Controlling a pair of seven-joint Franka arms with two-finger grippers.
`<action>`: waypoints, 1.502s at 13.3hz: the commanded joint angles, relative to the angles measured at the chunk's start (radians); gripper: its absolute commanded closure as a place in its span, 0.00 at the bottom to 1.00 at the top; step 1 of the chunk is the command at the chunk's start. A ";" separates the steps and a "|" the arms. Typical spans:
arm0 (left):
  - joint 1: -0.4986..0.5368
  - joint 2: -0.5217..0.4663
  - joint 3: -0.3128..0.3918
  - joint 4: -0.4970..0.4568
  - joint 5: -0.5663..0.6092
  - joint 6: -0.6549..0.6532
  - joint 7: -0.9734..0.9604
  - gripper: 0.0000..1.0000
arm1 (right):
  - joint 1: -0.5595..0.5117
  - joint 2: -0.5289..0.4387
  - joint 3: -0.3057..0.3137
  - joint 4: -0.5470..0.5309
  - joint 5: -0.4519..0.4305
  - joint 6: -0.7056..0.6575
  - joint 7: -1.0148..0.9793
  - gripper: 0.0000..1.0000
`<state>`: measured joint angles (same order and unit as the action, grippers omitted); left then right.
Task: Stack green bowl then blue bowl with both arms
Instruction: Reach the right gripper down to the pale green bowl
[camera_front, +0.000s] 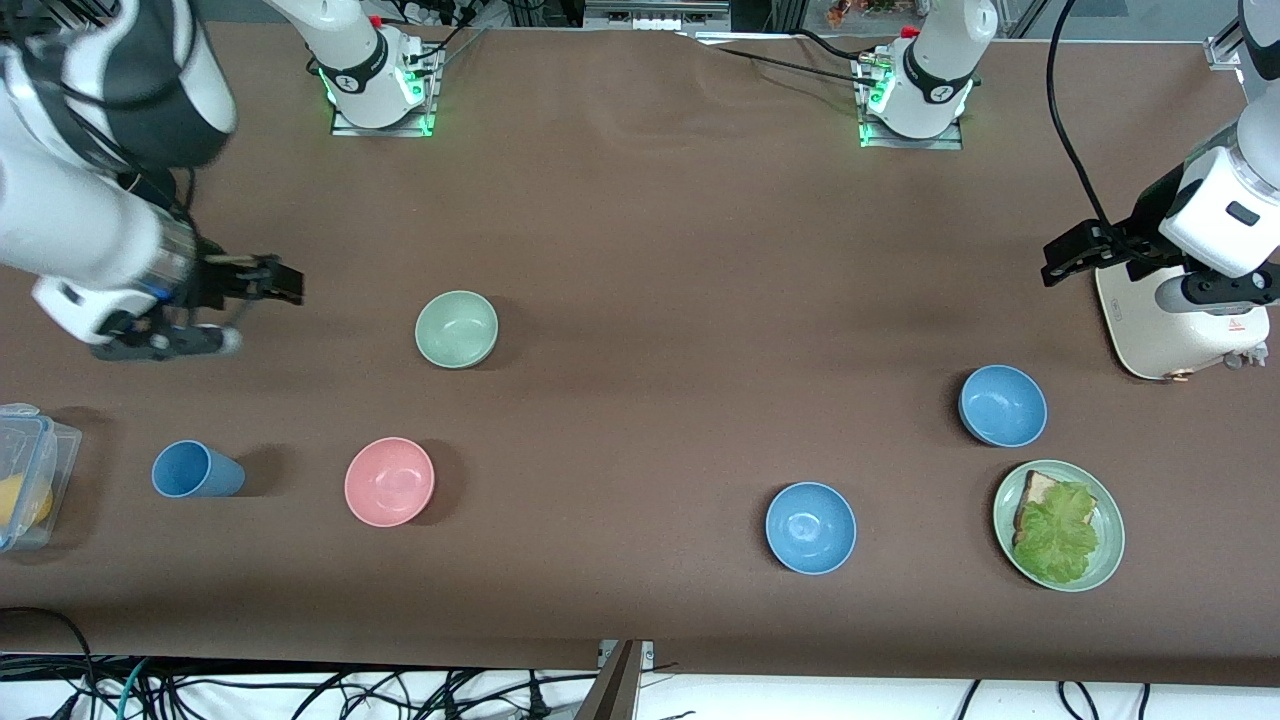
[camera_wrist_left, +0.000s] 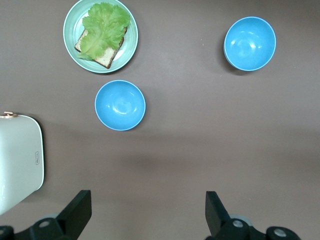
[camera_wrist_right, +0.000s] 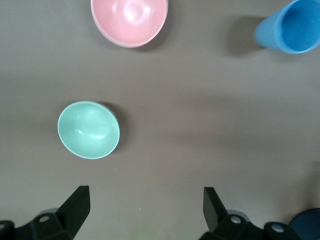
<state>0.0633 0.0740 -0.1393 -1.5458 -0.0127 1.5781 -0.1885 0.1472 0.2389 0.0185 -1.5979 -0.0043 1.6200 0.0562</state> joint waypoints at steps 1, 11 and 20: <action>-0.010 0.007 0.000 0.009 0.007 -0.003 -0.009 0.00 | 0.011 -0.045 0.023 -0.083 0.038 0.027 0.032 0.00; -0.011 0.052 0.001 0.062 0.008 -0.001 -0.012 0.00 | 0.014 -0.110 0.172 -0.675 0.081 0.724 0.195 0.01; -0.002 0.052 0.001 0.064 0.008 -0.001 -0.011 0.00 | -0.014 0.089 0.150 -0.668 0.081 0.934 0.139 0.02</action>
<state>0.0621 0.1117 -0.1383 -1.5122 -0.0128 1.5859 -0.1896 0.1447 0.2890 0.1694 -2.2696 0.0680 2.5106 0.2214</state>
